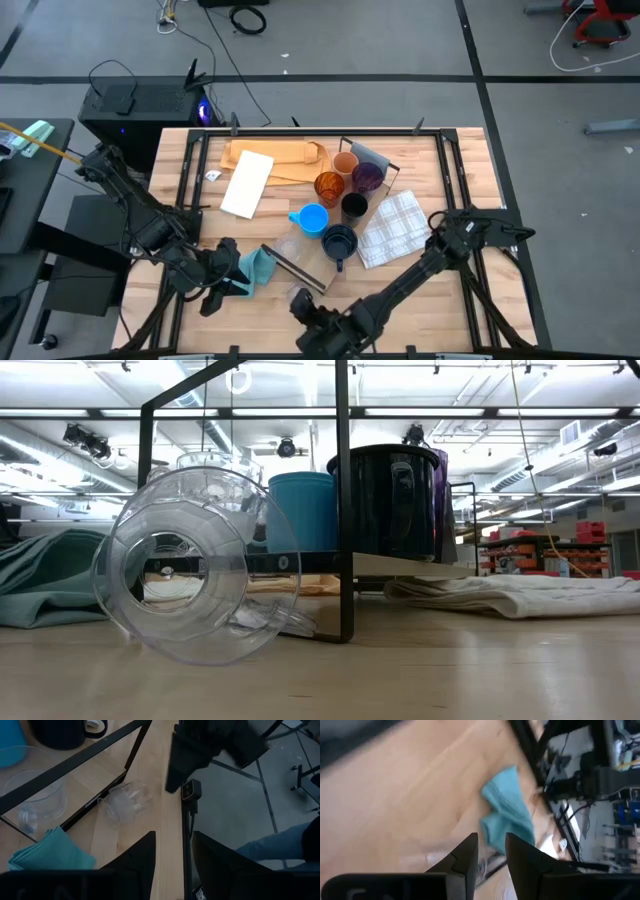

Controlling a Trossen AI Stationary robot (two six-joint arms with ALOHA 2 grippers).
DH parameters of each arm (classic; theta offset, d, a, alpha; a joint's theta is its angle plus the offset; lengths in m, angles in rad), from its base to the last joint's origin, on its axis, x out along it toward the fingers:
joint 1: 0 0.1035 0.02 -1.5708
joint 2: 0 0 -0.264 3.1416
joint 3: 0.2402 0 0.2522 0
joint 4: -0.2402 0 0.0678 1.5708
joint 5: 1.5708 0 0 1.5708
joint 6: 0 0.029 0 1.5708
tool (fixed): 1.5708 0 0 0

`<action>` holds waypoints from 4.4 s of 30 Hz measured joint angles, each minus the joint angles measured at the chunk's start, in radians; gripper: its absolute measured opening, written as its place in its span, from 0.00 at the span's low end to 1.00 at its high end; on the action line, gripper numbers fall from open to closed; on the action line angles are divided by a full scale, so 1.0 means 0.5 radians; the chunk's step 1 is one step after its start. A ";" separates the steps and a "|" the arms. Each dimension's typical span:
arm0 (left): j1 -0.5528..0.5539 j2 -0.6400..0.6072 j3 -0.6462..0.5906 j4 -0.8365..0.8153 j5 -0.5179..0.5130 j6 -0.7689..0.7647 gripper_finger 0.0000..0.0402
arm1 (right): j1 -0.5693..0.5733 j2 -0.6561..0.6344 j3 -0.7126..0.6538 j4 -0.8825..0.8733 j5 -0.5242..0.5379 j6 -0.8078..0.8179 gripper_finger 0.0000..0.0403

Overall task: Stack small to large cups/mugs on shelf
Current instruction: Put the transparent mug on the shelf

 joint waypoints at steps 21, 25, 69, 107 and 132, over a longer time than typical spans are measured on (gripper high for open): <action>0.001 -0.001 -0.001 -0.054 -0.021 0.076 0.32 | -0.054 0.083 -0.003 -0.309 -0.016 0.180 0.22; 0.003 -0.001 -0.001 -0.082 -0.054 0.092 0.33 | -0.088 0.082 -0.011 -0.308 -0.259 0.178 0.23; 0.003 -0.001 -0.002 -0.154 -0.149 0.141 0.33 | -0.095 -0.016 -0.156 -0.418 -0.594 0.001 0.34; 0.003 -0.001 -0.002 -0.151 -0.183 0.193 0.31 | -0.255 -0.014 -0.192 -0.245 -0.359 -0.124 0.03; 0.003 -0.001 -0.002 -0.151 -0.231 0.178 0.31 | -0.053 -0.012 0.162 -0.338 -0.204 -0.037 0.05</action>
